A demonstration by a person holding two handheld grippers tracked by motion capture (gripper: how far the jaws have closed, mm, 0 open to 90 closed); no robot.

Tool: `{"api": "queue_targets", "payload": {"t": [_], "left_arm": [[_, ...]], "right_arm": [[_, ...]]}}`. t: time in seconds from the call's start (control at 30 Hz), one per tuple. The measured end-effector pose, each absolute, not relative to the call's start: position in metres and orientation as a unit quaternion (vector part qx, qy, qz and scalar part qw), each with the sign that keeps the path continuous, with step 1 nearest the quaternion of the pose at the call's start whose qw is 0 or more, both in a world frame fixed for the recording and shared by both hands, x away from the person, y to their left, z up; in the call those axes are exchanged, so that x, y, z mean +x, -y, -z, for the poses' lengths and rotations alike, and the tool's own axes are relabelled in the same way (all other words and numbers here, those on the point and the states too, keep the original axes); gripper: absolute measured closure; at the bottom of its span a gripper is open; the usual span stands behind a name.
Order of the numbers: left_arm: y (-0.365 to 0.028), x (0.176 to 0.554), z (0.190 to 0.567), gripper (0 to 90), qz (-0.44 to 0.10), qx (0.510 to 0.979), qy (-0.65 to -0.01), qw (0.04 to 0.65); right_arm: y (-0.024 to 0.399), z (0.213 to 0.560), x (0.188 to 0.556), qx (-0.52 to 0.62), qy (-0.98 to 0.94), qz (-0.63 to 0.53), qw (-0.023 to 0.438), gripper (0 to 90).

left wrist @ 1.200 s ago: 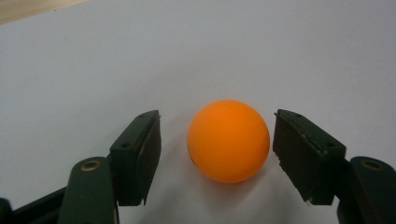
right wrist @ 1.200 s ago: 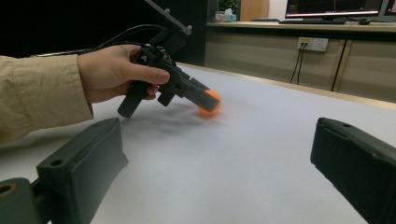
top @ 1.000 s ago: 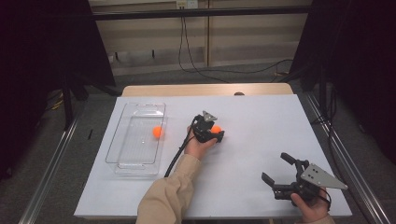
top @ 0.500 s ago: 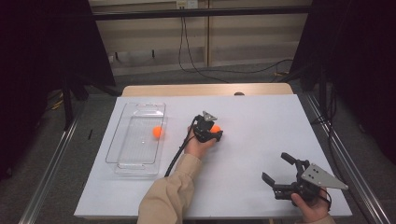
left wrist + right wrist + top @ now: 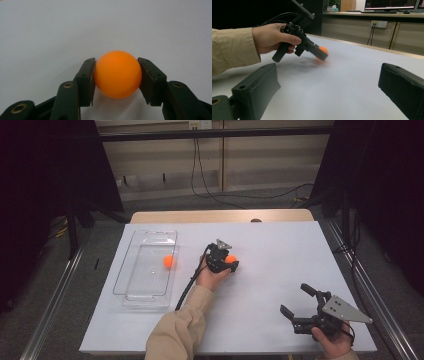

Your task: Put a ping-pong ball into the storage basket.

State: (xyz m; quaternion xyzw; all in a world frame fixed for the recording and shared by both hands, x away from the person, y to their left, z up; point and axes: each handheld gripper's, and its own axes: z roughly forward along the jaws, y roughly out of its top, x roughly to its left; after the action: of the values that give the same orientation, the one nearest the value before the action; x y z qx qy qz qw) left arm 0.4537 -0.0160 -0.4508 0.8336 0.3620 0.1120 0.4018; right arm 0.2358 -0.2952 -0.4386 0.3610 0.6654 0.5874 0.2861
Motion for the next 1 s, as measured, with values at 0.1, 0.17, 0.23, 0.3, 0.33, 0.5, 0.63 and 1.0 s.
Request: {"api": "queue_targets", "payload": {"t": [0.1, 0.17, 0.23, 0.3, 0.33, 0.5, 0.63, 1.0], "left_arm": [[0.014, 0.452, 0.449, 50.9, -0.111, 0.835, -0.361, 0.400], [0.012, 0.451, 0.448, 50.9, -0.114, 0.836, -0.359, 0.399], [0.011, 0.450, 0.447, 50.9, -0.112, 0.837, -0.359, 0.397], [0.010, 0.449, 0.447, 50.9, -0.112, 0.838, -0.358, 0.397], [0.010, 0.448, 0.446, 50.9, -0.111, 0.838, -0.357, 0.397], [0.006, 0.446, 0.443, 50.9, -0.110, 0.836, -0.362, 0.398], [0.005, 0.444, 0.441, 50.9, -0.110, 0.836, -0.360, 0.399], [-0.006, 0.437, 0.437, 50.9, -0.112, 0.836, -0.363, 0.396]], "right_arm": [[0.295, 0.439, 0.236, 0.361, -0.666, -0.587, 0.286, 2.1], [0.295, 0.439, 0.236, 0.361, -0.665, -0.587, 0.286, 2.1], [0.295, 0.439, 0.236, 0.361, -0.666, -0.587, 0.286, 2.1], [0.295, 0.439, 0.236, 0.361, -0.666, -0.587, 0.287, 2.1], [0.295, 0.439, 0.236, 0.361, -0.666, -0.587, 0.287, 2.1], [0.295, 0.439, 0.236, 0.361, -0.666, -0.587, 0.287, 2.1], [0.295, 0.439, 0.236, 0.361, -0.666, -0.587, 0.287, 2.1], [0.294, 0.439, 0.236, 0.360, -0.666, -0.586, 0.287, 2.1]]}}
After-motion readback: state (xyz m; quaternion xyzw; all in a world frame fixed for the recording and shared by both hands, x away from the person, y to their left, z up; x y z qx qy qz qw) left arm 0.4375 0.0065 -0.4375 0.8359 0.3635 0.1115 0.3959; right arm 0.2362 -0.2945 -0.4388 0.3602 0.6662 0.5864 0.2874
